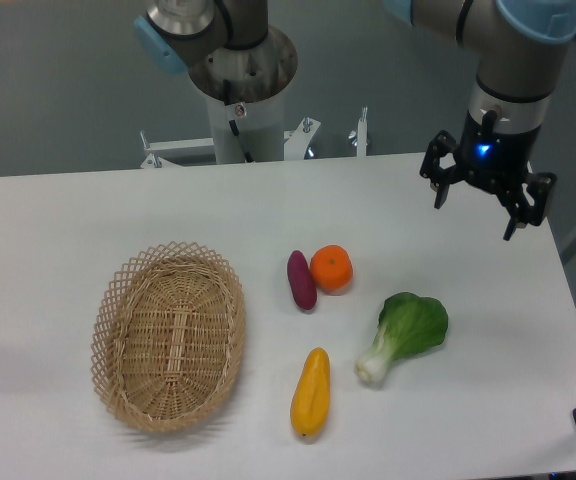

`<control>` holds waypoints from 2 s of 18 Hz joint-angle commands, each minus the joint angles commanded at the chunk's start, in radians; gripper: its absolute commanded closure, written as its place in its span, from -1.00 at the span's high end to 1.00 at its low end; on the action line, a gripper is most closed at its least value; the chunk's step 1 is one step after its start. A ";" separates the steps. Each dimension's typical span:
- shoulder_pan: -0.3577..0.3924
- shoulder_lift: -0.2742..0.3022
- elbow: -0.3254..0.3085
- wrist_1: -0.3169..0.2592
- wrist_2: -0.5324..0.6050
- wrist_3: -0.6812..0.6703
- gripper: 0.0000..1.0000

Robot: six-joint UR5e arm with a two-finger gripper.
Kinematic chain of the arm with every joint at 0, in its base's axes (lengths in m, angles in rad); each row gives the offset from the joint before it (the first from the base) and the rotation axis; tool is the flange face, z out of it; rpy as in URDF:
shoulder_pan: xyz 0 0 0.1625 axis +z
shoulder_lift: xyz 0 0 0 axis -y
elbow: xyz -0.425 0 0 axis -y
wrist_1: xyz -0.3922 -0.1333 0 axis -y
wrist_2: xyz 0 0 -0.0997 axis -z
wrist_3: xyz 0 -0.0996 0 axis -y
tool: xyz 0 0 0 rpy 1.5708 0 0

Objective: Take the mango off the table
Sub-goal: 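Move the open gripper over the yellow mango and lower toward it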

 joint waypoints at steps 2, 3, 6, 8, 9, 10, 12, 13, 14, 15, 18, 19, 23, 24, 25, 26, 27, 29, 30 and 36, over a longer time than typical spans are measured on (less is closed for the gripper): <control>-0.002 0.002 -0.008 0.000 -0.003 -0.015 1.00; -0.003 0.002 -0.005 0.000 -0.005 -0.031 1.00; -0.041 -0.002 -0.011 0.003 -0.002 -0.055 1.00; -0.046 -0.002 -0.012 0.003 -0.006 -0.075 1.00; -0.052 -0.003 -0.012 0.003 -0.006 -0.089 1.00; -0.067 -0.006 -0.011 0.003 -0.008 -0.110 1.00; -0.090 -0.014 -0.012 0.011 -0.006 -0.167 1.00; -0.103 -0.027 -0.012 0.030 -0.006 -0.193 1.00; -0.123 -0.037 -0.017 0.055 -0.003 -0.219 1.00; -0.139 -0.041 -0.026 0.075 -0.003 -0.251 1.00; -0.189 -0.078 -0.044 0.133 -0.005 -0.316 1.00; -0.207 -0.093 -0.049 0.149 -0.005 -0.325 1.00; -0.259 -0.152 -0.074 0.181 -0.002 -0.414 1.00; -0.268 -0.167 -0.081 0.192 -0.003 -0.476 1.00; -0.275 -0.179 -0.084 0.213 -0.005 -0.536 1.00; -0.278 -0.195 -0.084 0.248 -0.005 -0.576 1.00; -0.282 -0.207 -0.084 0.294 -0.009 -0.606 1.00; -0.298 -0.239 -0.087 0.348 -0.012 -0.672 1.00; -0.307 -0.259 -0.086 0.366 -0.011 -0.689 1.00; -0.334 -0.331 -0.086 0.498 -0.003 -0.699 1.00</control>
